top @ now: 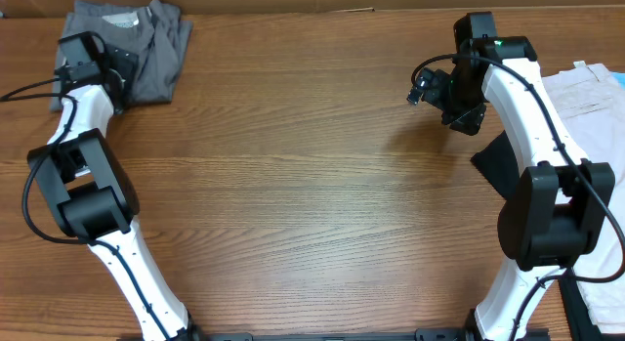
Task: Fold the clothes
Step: 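Release the shorts at the top-left corner with the left gripper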
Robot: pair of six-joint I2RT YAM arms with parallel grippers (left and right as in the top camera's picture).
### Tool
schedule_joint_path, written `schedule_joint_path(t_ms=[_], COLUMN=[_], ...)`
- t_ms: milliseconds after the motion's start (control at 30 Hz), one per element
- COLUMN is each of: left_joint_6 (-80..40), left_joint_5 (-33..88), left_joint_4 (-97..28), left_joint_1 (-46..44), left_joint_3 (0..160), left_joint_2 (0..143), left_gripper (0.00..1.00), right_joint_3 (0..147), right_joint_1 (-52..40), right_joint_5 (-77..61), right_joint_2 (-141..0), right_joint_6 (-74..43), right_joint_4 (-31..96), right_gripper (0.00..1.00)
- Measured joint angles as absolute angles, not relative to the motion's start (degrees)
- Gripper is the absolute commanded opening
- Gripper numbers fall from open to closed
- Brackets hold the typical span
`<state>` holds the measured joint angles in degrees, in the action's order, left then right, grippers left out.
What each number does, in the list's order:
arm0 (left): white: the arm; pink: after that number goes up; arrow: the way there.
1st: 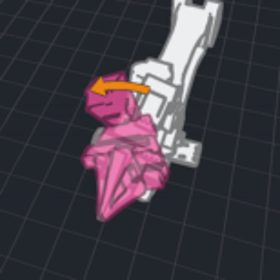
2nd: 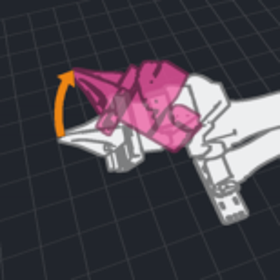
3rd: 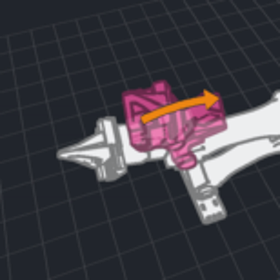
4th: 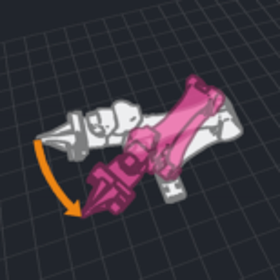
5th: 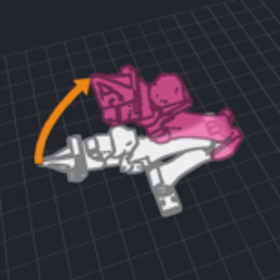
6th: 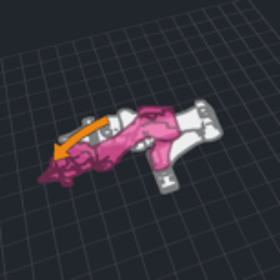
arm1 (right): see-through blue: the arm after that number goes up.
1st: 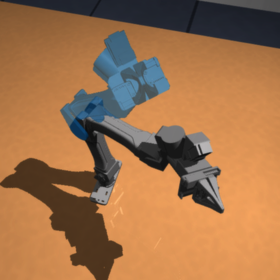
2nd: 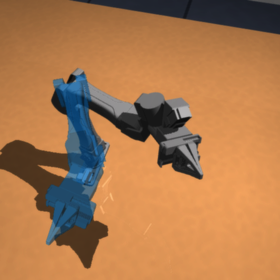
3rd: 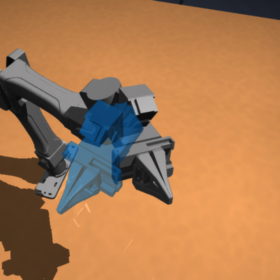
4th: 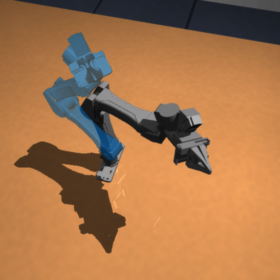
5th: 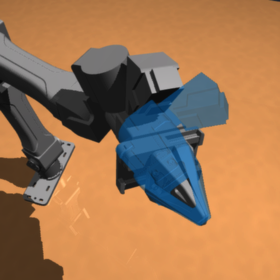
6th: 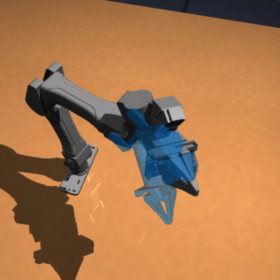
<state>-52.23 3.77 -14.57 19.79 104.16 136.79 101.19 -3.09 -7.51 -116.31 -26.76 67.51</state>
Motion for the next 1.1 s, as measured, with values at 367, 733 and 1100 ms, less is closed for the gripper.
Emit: schedule_joint_path(t_ms=[367, 733, 1100], left_joint_6=[-50.57, -45.80, -43.00], left_joint_5=[4.12, 3.55, 4.34], left_joint_4=[-19.88, -34.89, -54.24], left_joint_1=[19.88, 22.02, 22.11], left_joint_3=[106.00, 108.01, 108.75], left_joint_2=[136.77, 131.74, 107.68], left_gripper=[1.00, 1.00, 1.00], right_joint_3=[101.19, 101.19, 101.34], right_joint_1=[-3.09, -3.09, -3.03], right_joint_5=[-7.51, -7.51, -13.65], right_joint_2=[-116.31, -116.31, -116.20], right_joint_6=[-26.81, -26.79, -26.96], right_joint_4=[67.48, 67.44, 67.53], right_gripper=[1.00, 1.00, 1.00])
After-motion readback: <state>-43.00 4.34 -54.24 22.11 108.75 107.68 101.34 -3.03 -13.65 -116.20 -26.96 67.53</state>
